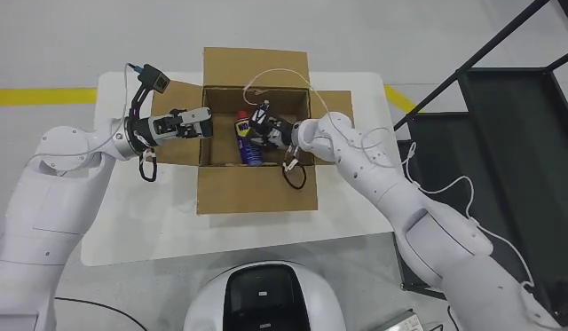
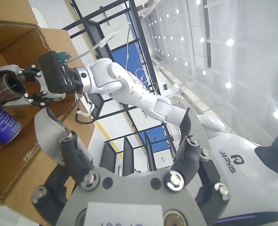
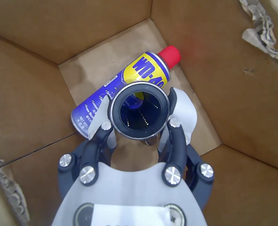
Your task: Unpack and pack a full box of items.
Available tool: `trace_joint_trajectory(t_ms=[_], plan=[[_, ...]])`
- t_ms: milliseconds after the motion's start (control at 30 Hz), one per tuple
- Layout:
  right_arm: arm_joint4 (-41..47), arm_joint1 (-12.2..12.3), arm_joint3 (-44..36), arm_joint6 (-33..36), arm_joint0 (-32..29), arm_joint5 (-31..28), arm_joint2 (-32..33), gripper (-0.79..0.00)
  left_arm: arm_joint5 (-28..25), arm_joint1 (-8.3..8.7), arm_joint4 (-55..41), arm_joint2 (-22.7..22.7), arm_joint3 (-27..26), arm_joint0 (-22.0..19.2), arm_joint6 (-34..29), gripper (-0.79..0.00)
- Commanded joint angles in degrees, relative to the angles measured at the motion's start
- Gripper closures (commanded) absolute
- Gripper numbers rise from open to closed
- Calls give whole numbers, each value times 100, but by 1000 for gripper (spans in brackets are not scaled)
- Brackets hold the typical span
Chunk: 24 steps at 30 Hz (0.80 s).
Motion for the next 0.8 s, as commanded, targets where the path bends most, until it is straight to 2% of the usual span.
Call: trace_joint_trajectory(t_ms=[0, 233, 400, 700, 733, 767], plan=[[24, -32, 70, -159, 49, -1, 18, 0, 0, 0, 0, 0, 0, 0, 0, -785], [-26, -7, 108, -503, 138, -86, 210, 0, 0, 0, 0, 0, 0, 0, 0, -785], [-318, 34, 92, -185, 137, 117, 253, 0, 0, 0, 0, 0, 0, 0, 0, -785], [-424, -22, 5, 244, 107, 128, 209, 0, 0, 0, 0, 0, 0, 0, 0, -785], [-425, -36, 15, 252, 110, 143, 201, -117, 0, 0, 0, 0, 0, 0, 0, -785], [-427, -51, 35, 281, 118, 162, 193, -425, 0, 0, 0, 0, 0, 0, 0, -785]])
